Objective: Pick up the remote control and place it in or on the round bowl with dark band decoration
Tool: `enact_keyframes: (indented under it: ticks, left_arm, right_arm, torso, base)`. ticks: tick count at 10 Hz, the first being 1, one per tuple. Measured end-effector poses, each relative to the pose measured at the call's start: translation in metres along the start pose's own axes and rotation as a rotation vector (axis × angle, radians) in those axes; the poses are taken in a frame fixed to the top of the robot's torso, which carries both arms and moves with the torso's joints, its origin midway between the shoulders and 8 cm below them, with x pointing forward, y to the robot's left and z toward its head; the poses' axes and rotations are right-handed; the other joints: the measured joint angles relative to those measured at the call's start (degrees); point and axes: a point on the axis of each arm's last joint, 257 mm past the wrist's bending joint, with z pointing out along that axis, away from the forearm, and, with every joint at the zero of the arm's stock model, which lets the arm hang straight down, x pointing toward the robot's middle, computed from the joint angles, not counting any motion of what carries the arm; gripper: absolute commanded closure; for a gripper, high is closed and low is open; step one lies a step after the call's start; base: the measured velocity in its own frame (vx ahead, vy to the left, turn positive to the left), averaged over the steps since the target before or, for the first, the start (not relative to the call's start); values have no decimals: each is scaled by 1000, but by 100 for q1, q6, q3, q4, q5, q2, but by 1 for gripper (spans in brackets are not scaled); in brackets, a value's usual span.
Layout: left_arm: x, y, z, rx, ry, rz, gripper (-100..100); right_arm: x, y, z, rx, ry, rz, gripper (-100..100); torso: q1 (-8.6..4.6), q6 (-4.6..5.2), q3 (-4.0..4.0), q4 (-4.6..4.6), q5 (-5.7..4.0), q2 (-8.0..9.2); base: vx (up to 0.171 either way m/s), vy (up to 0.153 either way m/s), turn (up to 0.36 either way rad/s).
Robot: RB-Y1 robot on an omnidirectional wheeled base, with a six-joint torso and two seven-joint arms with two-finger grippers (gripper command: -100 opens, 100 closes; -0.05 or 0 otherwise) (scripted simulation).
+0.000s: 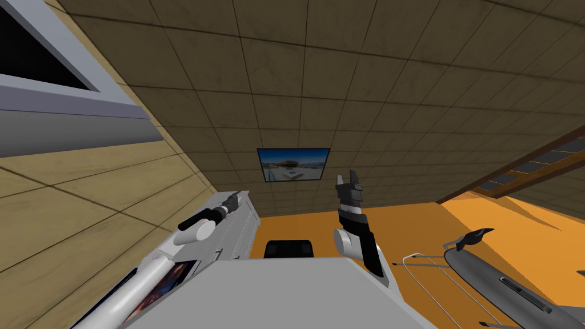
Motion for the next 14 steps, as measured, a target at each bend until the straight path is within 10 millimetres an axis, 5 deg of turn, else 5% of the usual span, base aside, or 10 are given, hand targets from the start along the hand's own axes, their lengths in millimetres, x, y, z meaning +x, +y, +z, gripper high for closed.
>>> enact_keyframes:
  ticks: [6,14]
  left_arm:
    - [-27,70,-8,-246,6,-30,-100]
    - [-78,144,-47,-556,-17,-64,-100]
  right_arm:
    - [0,0,0,0,0,0,0]
    - [0,0,0,0,0,0,0]
  torso:
    - [3,0,-5,-2,1,-8]
    - [22,1,-17,-6,4,-30]
  base:
    - [69,23,-52]
    - [95,44,-54]
